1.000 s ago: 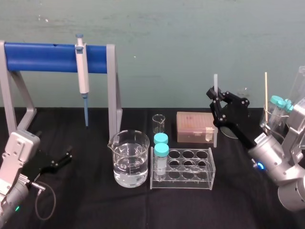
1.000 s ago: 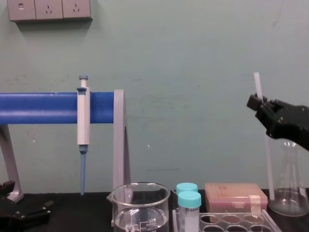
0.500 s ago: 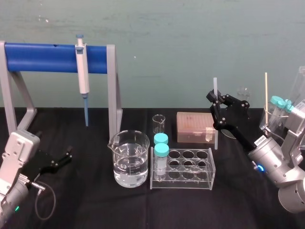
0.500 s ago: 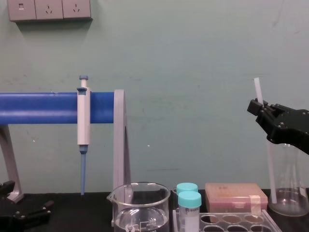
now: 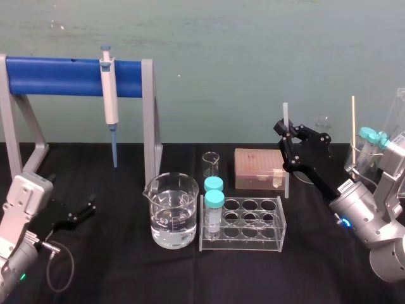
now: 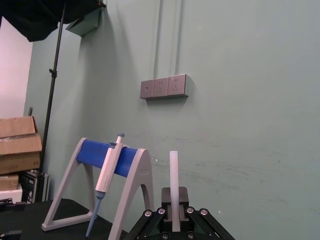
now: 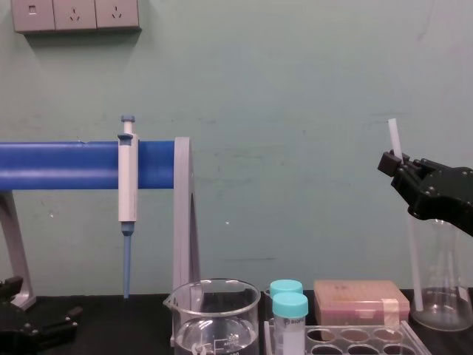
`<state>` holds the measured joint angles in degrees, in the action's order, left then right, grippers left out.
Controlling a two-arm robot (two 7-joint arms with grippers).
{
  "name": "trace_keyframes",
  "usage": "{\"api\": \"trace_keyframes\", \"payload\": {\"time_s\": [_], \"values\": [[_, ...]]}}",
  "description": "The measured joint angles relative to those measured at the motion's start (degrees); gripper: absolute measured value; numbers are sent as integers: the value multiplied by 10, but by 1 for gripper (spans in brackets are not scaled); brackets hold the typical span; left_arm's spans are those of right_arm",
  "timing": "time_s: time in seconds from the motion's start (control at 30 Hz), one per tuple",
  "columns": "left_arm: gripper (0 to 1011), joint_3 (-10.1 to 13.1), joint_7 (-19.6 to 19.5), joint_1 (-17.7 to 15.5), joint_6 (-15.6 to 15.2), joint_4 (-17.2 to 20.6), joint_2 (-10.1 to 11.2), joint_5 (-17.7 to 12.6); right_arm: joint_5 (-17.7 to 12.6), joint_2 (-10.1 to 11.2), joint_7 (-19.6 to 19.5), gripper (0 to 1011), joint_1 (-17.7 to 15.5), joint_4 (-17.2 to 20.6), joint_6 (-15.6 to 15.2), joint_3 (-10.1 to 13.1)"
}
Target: Pick up the stirring rod with one hand, then place it down.
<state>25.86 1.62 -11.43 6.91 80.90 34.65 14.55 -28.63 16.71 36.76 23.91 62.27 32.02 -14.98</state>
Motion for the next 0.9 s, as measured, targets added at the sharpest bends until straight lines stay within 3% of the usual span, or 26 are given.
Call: {"api": "trace_keyframes", "payload": {"time_s": [0.9], "values": [[1000, 0, 0, 0, 0, 0, 0, 0, -1, 0, 1, 72, 1, 0, -1, 0]]}}
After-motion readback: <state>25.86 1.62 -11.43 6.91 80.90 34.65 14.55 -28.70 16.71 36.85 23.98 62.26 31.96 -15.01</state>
